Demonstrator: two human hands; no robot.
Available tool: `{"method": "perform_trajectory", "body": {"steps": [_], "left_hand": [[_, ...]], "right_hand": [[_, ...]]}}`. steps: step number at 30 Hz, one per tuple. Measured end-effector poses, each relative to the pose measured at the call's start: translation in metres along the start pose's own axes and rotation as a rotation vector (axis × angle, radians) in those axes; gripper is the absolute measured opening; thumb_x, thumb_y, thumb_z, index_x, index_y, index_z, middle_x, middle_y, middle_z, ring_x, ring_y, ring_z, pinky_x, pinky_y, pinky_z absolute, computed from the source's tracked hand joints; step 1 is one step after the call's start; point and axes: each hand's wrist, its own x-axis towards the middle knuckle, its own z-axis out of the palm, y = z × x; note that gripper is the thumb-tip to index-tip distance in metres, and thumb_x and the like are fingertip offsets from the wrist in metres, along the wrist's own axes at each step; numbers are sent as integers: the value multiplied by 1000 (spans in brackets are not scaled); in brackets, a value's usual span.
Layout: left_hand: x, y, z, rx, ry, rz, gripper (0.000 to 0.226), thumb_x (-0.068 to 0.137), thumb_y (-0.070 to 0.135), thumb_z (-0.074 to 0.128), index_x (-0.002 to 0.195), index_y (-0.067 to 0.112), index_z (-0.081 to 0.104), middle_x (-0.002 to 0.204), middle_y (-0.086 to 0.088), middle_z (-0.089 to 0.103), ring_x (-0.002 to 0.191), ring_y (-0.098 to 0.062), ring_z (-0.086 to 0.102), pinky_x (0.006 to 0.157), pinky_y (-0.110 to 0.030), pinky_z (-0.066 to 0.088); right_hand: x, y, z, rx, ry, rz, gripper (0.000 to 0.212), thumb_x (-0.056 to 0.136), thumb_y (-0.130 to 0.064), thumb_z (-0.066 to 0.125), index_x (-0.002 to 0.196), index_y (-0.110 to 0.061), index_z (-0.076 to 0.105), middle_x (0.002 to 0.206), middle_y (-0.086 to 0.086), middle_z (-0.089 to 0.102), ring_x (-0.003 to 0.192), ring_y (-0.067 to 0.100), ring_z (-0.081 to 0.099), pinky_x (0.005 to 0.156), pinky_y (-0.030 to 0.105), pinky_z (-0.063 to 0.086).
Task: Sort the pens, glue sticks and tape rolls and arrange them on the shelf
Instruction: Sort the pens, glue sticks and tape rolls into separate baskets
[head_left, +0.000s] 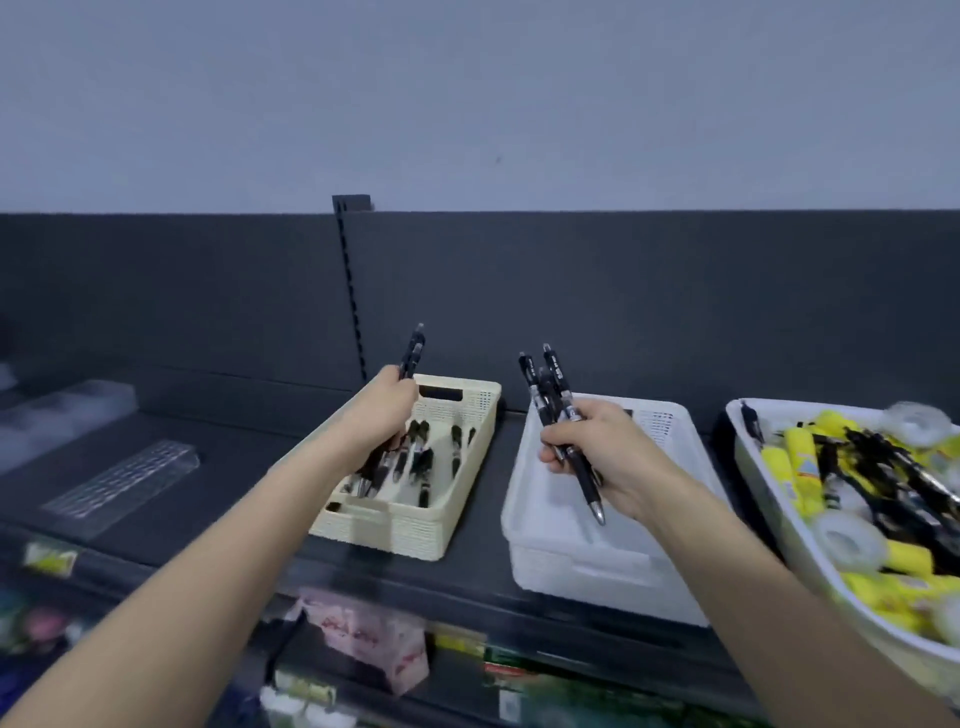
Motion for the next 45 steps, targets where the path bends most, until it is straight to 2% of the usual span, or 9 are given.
{"method": "perform_trajectory", "body": {"steps": [6,8,11,15,22,27,32,40,45], "left_hand": [[52,-37,-31,22,-173,-44,18,88,3,30,88,15,43,76,-4,42,66,-18,39,62,-31,35],[64,-47,-28,121,-221,-15,25,84,8,35,105,10,48,88,-8,53,77,-24,52,69,-31,43],[84,-67,-24,308,-274,21,51,78,25,40,127,12,39,123,-11,53,107,-30,55,94,-40,47],[84,-66,-29,539,-298,69,42,95,23,36,133,5,34,137,-18,39,120,-33,45,98,-39,42],[74,-59,-27,693,-272,300,44,97,24,32,139,9,30,136,-14,38,128,-31,34,103,-37,34],[56,-33,2,780,-201,531,44,99,28,31,141,15,31,135,-7,43,126,-26,37,103,-34,30],[37,0,45,755,-264,629,45,98,29,34,141,16,31,138,-7,42,131,-26,35,107,-32,28],[-30,73,153,693,-355,710,46,98,29,35,142,19,30,140,-3,37,133,-23,30,105,-34,32],[-72,118,238,647,-449,753,41,95,26,40,134,13,42,128,-9,45,123,-27,40,102,-37,37]], "right_hand": [[56,10,101,-58,-14,142,15,86,7,43,94,-6,46,75,11,48,53,13,54,44,20,47],[65,15,118,-156,14,167,19,87,4,44,103,-6,45,85,16,55,71,22,58,60,29,51],[68,14,128,-415,50,162,37,90,-4,47,126,-4,41,127,18,52,116,31,52,97,41,42],[68,12,120,-659,82,60,42,95,-9,41,136,-4,35,141,14,41,128,27,42,103,34,35],[50,17,91,-1102,225,-141,38,95,-17,40,132,-7,41,137,8,41,126,22,39,102,27,33],[26,19,57,-1282,286,-94,42,97,-28,38,134,-8,37,137,8,39,127,25,36,104,32,34],[-13,18,9,-1282,327,-35,50,97,-31,37,140,-8,30,141,9,37,130,25,34,106,32,32],[-92,23,-116,-1246,476,13,42,94,-32,42,129,-8,43,127,10,45,121,28,42,98,38,39],[-147,30,-213,-1239,527,61,38,97,-24,37,133,-9,40,128,10,44,117,27,46,94,33,40]]}}
